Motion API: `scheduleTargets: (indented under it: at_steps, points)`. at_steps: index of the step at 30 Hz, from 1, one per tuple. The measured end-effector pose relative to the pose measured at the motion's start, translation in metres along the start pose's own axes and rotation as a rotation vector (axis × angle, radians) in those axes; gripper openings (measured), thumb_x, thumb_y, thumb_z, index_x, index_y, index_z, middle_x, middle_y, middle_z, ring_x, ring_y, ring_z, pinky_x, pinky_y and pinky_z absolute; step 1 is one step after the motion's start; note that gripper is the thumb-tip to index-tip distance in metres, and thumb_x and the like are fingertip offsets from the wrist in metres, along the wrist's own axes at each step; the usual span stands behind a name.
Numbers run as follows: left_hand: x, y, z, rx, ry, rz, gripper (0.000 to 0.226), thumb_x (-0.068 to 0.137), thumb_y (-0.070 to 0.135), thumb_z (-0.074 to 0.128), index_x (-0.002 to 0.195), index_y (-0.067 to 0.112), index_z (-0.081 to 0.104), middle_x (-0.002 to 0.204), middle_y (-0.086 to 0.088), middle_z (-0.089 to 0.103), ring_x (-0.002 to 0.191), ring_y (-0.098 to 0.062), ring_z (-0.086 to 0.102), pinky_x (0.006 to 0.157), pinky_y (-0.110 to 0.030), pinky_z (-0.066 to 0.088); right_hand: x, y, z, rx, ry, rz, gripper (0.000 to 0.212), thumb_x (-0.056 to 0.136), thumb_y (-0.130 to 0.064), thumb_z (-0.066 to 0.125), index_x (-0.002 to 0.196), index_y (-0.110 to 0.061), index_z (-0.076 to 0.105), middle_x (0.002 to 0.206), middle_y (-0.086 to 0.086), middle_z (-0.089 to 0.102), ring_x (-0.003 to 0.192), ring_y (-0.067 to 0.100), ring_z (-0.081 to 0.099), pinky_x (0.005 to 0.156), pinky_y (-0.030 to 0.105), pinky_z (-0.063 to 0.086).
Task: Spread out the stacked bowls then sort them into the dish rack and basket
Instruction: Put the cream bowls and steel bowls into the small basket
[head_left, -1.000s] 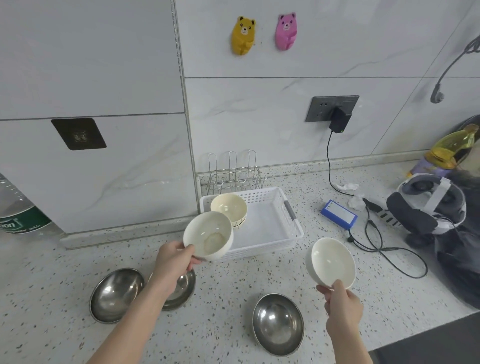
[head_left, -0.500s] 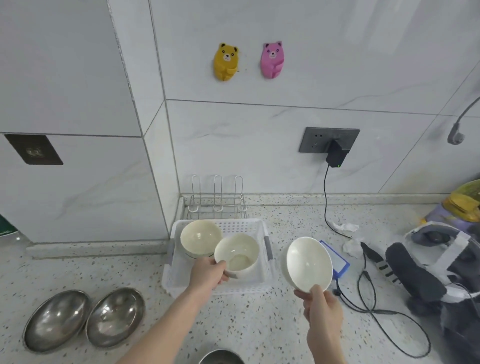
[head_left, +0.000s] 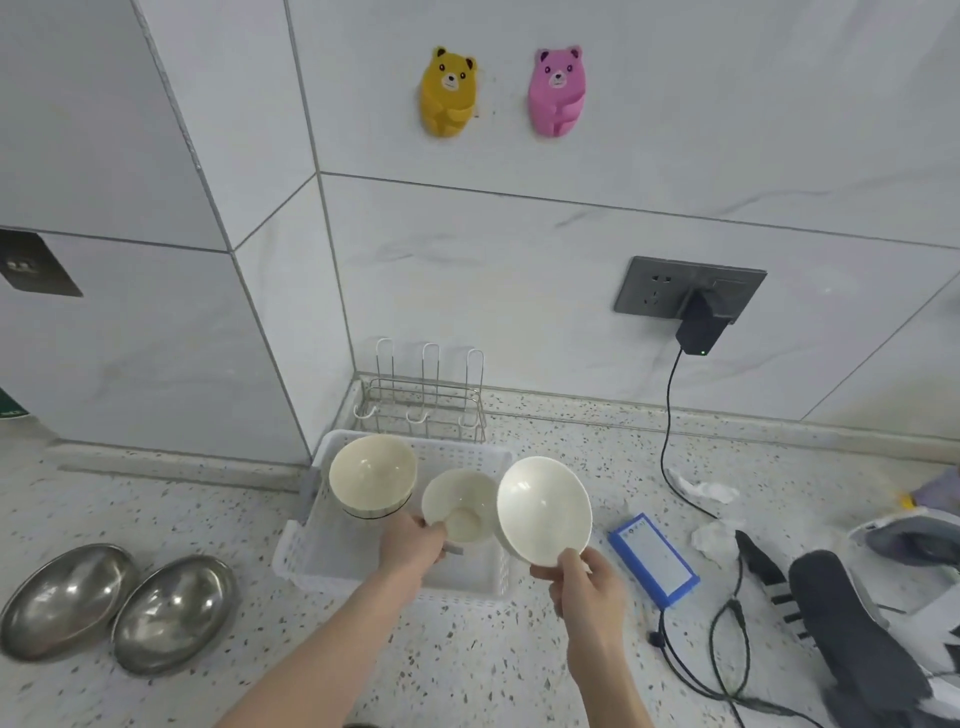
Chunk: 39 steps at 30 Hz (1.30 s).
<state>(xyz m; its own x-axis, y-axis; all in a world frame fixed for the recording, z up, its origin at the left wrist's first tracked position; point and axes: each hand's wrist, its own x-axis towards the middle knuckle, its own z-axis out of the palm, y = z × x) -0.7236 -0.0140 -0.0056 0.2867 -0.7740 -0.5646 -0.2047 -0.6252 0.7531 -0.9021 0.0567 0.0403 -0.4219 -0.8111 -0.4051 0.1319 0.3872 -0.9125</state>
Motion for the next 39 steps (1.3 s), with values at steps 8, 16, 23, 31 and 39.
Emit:
scheduleTargets:
  at_steps: [8,16,23,31,39]
  points:
    - [0.019,-0.001,0.012,-0.083,0.022,-0.015,0.014,0.09,0.01,0.056,0.09,0.0,0.066,0.072,-0.013,0.068,0.053,-0.017,0.051,0.05,-0.025,0.037,0.021,-0.001,0.006,-0.067,-0.045,-0.007,0.019,0.091,-0.009,0.05,0.105,-0.015,0.061,0.069,0.009,0.074,0.046,0.008,0.043,0.041,0.016,0.037]
    - [0.02,0.002,-0.002,-0.178,-0.13,-0.14,0.02,0.102,0.029,0.044,0.089,0.018,0.054,0.09,-0.017,0.072,0.046,-0.016,0.055,0.039,-0.02,0.025,0.042,-0.011,0.025,-0.256,-0.146,-0.069,0.018,0.088,-0.01,0.048,0.094,-0.017,0.064,0.066,0.006,0.074,0.043,-0.001,0.049,0.054,0.027,0.041]
    - [0.016,0.002,-0.01,-0.208,-0.21,-0.149,0.034,0.103,0.039,0.037,0.113,0.013,0.056,0.101,-0.017,0.069,0.042,-0.012,0.055,0.038,-0.02,0.028,0.058,-0.018,0.052,-0.429,-0.227,-0.127,0.016,0.086,-0.012,0.05,0.083,-0.005,0.064,0.061,0.003,0.072,0.053,0.009,0.058,0.053,0.026,0.044]
    - [0.009,0.001,-0.012,-0.345,-0.18,-0.129,0.041,0.1,0.047,0.044,0.111,0.01,0.059,0.101,-0.016,0.07,0.041,-0.014,0.057,0.038,-0.02,0.03,0.064,-0.009,0.075,-0.577,-0.245,-0.137,0.018,0.088,-0.015,0.051,0.08,-0.002,0.061,0.071,0.01,0.073,0.066,0.019,0.06,0.056,0.028,0.043]
    - [0.01,-0.002,-0.011,-0.308,-0.19,-0.077,0.024,0.1,0.03,0.053,0.115,0.012,0.055,0.104,-0.017,0.069,0.042,-0.011,0.058,0.04,-0.02,0.032,0.062,-0.002,0.082,-0.701,-0.208,-0.167,0.027,0.089,-0.021,0.051,0.11,-0.005,0.054,0.091,0.013,0.07,0.082,0.022,0.063,0.053,0.024,0.039]
